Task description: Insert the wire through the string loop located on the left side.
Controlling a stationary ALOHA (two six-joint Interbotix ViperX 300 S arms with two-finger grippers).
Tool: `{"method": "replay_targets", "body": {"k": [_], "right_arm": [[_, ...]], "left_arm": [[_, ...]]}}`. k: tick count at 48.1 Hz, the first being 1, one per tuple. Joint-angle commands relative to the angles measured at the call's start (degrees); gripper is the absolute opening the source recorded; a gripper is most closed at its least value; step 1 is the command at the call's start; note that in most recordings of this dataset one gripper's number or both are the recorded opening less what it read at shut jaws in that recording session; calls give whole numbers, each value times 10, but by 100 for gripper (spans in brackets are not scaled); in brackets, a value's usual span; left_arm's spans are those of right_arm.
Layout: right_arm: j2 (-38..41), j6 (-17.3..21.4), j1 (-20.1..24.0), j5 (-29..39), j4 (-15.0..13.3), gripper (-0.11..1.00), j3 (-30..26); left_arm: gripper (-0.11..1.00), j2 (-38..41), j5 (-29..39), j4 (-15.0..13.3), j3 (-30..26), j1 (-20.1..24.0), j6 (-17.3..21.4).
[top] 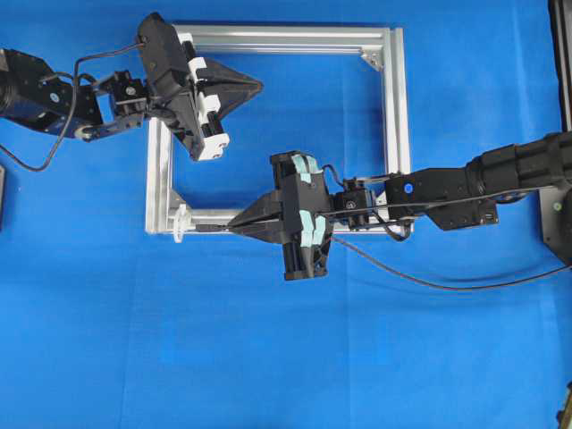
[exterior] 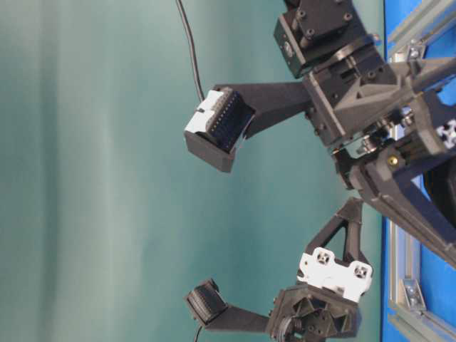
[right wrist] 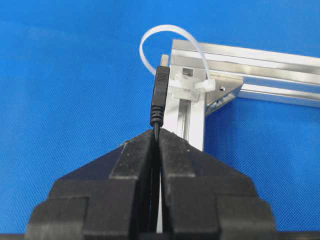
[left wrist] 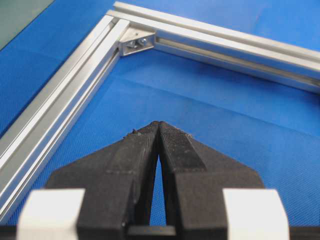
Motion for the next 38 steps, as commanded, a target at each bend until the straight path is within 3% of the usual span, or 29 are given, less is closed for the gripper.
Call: {"method": "replay_targets", "body": {"k": [1, 18, 38], "right_arm": [[-9, 1, -1, -3, 0, 0, -11], [-5, 1, -1, 1, 1, 0, -18], [39, 0, -9, 40, 1, 0, -88]], "left_arm": [[0, -17, -3, 2, -5, -1, -1], [0, -17, -3, 2, -5, -1, -1], [0, -17, -3, 2, -4, -1, -1]]}}
